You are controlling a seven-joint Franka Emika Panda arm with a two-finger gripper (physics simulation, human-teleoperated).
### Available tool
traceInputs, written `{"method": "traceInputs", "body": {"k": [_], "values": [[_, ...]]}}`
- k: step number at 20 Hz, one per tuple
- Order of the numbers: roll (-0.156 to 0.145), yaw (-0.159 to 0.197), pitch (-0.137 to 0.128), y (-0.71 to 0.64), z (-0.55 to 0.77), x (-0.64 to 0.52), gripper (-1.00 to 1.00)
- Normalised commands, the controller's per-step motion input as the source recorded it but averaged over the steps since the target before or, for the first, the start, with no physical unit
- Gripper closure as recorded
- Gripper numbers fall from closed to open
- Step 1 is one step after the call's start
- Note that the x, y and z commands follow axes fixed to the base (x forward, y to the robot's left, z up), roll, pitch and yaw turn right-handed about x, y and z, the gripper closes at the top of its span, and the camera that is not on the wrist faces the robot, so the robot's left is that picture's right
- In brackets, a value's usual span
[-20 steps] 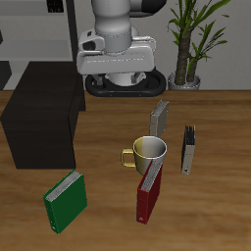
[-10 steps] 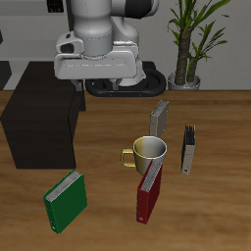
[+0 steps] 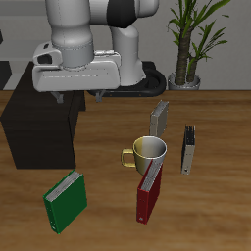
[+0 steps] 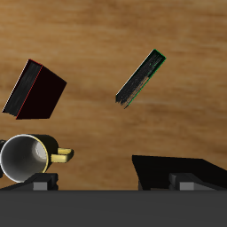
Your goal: Place the green book in the top region of the shelf
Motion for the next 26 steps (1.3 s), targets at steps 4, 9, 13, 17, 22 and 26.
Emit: {"method": "traceInputs", "body": {"k": [4,9,13,17,22,26], "values": [[0.008,-0.023,-0.025,-0.24,-0.04,0.38,-1.0],[0.002,-0.053,-0.018,-0.12,-0.05,0.24,-1.0],[-0.03,-0.108,-0.04,-0.13,-0.13,0.39,-1.0],[-0.008,-0.091,-0.012,-0.02,-0.08,0.37,-1.0],[0.039,-0.059,-0.003,0.05,-0.14,0.29,-1.0],[-0.002,-0.028,0.002,0.02,-0.29,0.22,-1.0]]}}
